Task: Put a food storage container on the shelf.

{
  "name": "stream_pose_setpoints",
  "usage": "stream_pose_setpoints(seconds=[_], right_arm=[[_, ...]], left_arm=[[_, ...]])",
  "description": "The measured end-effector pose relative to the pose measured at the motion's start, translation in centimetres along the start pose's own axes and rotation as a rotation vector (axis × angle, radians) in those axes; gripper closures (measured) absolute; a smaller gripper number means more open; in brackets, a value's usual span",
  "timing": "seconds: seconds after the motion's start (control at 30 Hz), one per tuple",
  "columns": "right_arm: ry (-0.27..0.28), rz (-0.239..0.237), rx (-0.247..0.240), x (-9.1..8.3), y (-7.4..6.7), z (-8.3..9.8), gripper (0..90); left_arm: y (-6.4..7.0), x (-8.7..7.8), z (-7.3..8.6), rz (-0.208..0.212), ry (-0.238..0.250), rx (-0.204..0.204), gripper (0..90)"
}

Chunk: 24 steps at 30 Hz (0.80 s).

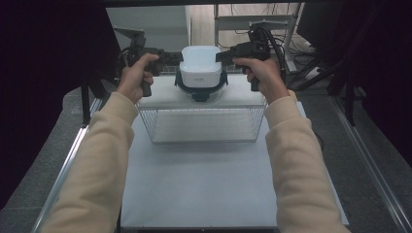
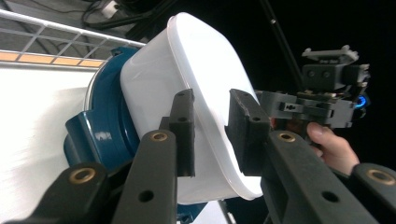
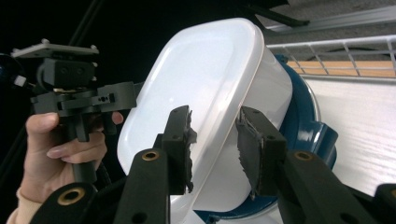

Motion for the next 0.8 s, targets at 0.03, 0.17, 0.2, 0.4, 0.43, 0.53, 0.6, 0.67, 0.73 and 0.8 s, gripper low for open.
stream_pose_setpoints(seconds=[0.03, 0.17, 0.2, 0.4, 0.43, 0.53, 0.6, 0.67, 0.73, 0.8], right_arm=[[0.002, -0.002, -0.004, 0.0, 0.1, 0.0, 64.4], [0.012, -0.003, -0.006, 0.0, 0.0, 0.1, 61.8], [0.010, 0.009, -0.011, 0.1, -0.1, 0.1, 54.2], [0.088, 0.043, -0.103, -1.0, -1.5, 0.8, 29.1], [0.088, 0.043, -0.103, -1.0, -1.5, 0.8, 29.1], [0.103, 0.096, -0.207, -2.5, -2.5, 1.8, 27.5], [0.114, 0.109, -0.249, -3.2, -2.8, 2.4, 27.5], [0.121, 0.121, -0.285, -3.7, -2.8, 3.1, 27.4], [0.121, 0.129, -0.306, -4.0, -2.8, 3.4, 27.4], [0.127, 0.149, -0.344, -4.4, -2.6, 4.4, 27.4]], left_arm=[[-0.1, 0.0, 0.0, 0.007, -0.003, 0.000, 71.7], [-0.3, 0.1, 0.1, 0.017, -0.007, 0.001, 68.8], [-0.2, 0.3, 0.1, -0.004, 0.003, 0.006, 63.8], [1.2, -0.8, 0.9, -0.117, 0.083, 0.091, 36.8], [1.2, -0.8, 0.9, -0.117, 0.083, 0.091, 35.1], [1.9, -1.6, 1.6, -0.194, 0.103, 0.150, 30.7], [2.0, -1.8, 1.7, -0.206, 0.104, 0.163, 29.2], [2.2, -2.1, 2.1, -0.225, 0.102, 0.190, 28.5], [2.5, -2.5, 2.9, -0.227, 0.104, 0.220, 28.4], [2.7, -2.8, 3.9, -0.210, 0.104, 0.244, 28.3]])
Point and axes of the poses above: each handheld gripper's, and its own axes: x roughly forward along the jaws, z roughly out of its underside, y roughly to its right, the point moved 2 cm from there along x, roughly forward along the jaws, and after that the axes turned 13 degrees about -y, right-handed, at the moved point
